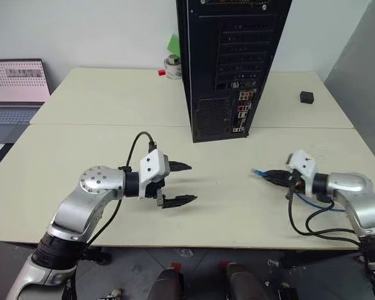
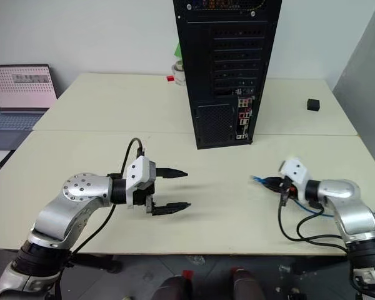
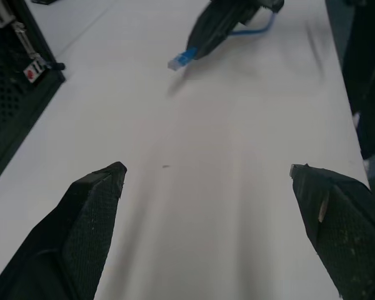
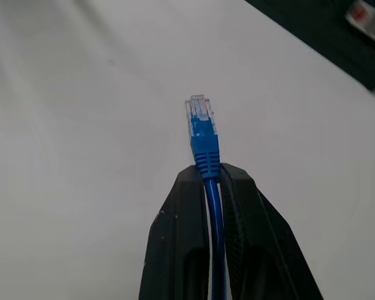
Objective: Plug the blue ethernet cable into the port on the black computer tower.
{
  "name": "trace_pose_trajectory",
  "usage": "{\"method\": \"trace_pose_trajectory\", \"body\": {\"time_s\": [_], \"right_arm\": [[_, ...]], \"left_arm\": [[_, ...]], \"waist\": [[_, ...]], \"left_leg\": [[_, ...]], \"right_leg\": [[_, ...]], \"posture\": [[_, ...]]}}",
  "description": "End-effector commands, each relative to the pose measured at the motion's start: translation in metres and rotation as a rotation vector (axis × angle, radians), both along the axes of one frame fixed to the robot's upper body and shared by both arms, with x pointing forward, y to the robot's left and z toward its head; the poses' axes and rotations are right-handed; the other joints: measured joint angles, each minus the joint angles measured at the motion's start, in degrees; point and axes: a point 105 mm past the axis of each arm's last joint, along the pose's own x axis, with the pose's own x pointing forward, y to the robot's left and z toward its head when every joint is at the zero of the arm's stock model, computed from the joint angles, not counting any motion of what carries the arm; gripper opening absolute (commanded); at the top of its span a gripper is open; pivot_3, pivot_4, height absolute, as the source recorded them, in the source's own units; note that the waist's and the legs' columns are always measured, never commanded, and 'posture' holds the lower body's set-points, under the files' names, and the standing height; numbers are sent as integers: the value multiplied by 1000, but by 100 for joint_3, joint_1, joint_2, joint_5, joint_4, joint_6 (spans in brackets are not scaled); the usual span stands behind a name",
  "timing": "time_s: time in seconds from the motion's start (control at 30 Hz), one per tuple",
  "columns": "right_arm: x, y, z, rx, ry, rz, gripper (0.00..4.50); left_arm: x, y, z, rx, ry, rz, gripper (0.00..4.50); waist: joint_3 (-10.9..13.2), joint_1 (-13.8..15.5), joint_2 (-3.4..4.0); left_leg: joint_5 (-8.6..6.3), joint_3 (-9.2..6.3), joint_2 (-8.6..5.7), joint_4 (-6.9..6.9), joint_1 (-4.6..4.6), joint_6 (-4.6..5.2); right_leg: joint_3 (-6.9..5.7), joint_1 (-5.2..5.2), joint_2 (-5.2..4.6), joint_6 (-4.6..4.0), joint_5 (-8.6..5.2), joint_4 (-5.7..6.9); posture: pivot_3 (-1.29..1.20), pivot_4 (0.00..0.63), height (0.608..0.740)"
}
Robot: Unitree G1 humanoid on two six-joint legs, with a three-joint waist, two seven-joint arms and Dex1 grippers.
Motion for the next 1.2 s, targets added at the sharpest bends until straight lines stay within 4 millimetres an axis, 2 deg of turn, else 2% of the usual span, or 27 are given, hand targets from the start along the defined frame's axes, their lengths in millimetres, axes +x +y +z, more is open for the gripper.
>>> {"method": "trace_pose_trajectory", "body": {"time_s": [0.03, 0.2, 0.37, 0.93, 0.97, 1.0, 1.2], "right_arm": [[-11, 42, 18, 0, -26, 143, 36], [-17, 76, 19, -12, -34, 239, 36], [-18, 93, 21, -27, -54, 288, 34], [-27, 113, 19, -40, -68, 376, 22], [-27, 113, 19, -41, -68, 378, 20], [-27, 114, 18, -43, -67, 380, 19], [-27, 116, 19, -48, -72, 385, 19]], "left_arm": [[3, -8, 2, 30, -35, -71, 4500], [8, -19, -3, 35, -5, -108, 4500], [13, -20, -11, 63, 7, -111, 4500], [16, -22, -16, 61, 19, -110, 4500], [16, -22, -16, 60, 19, -109, 4132], [17, -22, -16, 59, 19, -109, 4013], [16, -22, -19, 72, 23, -120, 2657]], "waist": [[0, 1, 0], [1, 5, -2], [1, -1, -2], [1, -3, -2], [1, -3, -2], [1, -3, -2], [1, -2, -2]], "left_leg": [[0, -3, 0, 1, -1, 0], [0, -15, -2, 1, -7, 0], [0, -35, -2, 3, -8, 0], [0, -50, -3, 4, -10, 0], [0, -50, -3, 4, -10, 0], [0, -50, -3, 4, -10, 0], [0, -51, -4, 4, -10, 0]], "right_leg": [[-1, 0, 0, 0, 0, 0], [-7, -2, -1, 0, 0, -2], [-7, -5, 0, 0, 0, -1], [-12, -6, -1, -1, 0, 0], [-12, -5, -1, -1, 0, 0], [-12, -5, -1, -1, 0, 0], [-13, -5, -2, -1, 0, 0]], "posture": [[0, 150, 740], [0, 150, 740], [0, 150, 740], [0, 150, 740], [0, 150, 740], [0, 150, 740], [0, 150, 740]]}}
